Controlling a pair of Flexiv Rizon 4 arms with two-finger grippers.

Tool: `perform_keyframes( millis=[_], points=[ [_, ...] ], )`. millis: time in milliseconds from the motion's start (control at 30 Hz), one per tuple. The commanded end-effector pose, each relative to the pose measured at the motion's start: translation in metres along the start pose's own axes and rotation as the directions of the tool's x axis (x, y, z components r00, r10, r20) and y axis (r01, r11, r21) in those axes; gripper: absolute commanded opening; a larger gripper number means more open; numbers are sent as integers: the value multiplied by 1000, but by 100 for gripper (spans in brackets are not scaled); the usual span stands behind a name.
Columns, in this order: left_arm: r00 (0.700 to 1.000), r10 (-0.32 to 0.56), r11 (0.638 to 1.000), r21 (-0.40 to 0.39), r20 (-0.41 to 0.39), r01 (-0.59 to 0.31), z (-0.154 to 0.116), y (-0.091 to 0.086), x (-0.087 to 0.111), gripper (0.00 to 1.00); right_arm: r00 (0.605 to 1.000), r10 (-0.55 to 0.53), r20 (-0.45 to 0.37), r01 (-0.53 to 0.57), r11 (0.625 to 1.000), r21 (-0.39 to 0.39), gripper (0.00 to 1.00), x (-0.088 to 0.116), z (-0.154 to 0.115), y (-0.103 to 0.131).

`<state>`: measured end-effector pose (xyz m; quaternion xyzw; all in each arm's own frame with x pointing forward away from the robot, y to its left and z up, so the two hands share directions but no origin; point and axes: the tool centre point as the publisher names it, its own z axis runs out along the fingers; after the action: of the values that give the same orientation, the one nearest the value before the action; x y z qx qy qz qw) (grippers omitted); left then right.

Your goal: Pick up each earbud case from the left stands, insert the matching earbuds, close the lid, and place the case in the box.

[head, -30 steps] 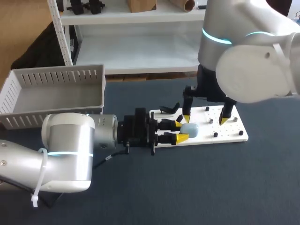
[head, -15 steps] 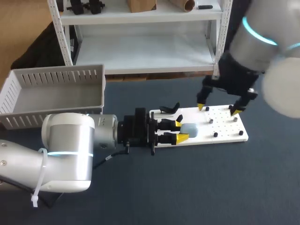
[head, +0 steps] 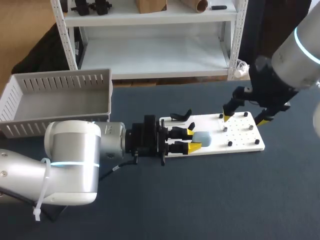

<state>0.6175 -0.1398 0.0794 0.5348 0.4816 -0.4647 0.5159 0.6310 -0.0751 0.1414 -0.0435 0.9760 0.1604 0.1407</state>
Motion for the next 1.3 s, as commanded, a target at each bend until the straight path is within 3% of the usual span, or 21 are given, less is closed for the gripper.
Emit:
perform_keyframes(
  millis=[33, 467, 767, 1133, 1300],
  points=[
    [1000, 1, 1000, -4, 0, -1, 1, 0, 0, 0, 1000, 0, 2, 0, 1000, 1, 100, 0, 2, 0],
    [997, 31, 998, -45, -71, -34, -13, 2, -17, 0, 1000, 0, 2, 0, 1000, 1, 100, 0, 2, 0],
    [975, 51, 978, -189, -215, -93, -67, 10, -46, 0, 1000, 0, 2, 0, 1000, 1, 100, 0, 2, 0],
    [930, 52, 935, -309, -365, -174, -120, 43, -100, 0, 1000, 0, 2, 0, 1000, 1, 100, 0, 2, 0],
    [914, -2, 909, -382, -405, -168, -146, 62, -109, 0, 1000, 0, 2, 0, 1000, 1, 100, 0, 2, 0]
  ],
)
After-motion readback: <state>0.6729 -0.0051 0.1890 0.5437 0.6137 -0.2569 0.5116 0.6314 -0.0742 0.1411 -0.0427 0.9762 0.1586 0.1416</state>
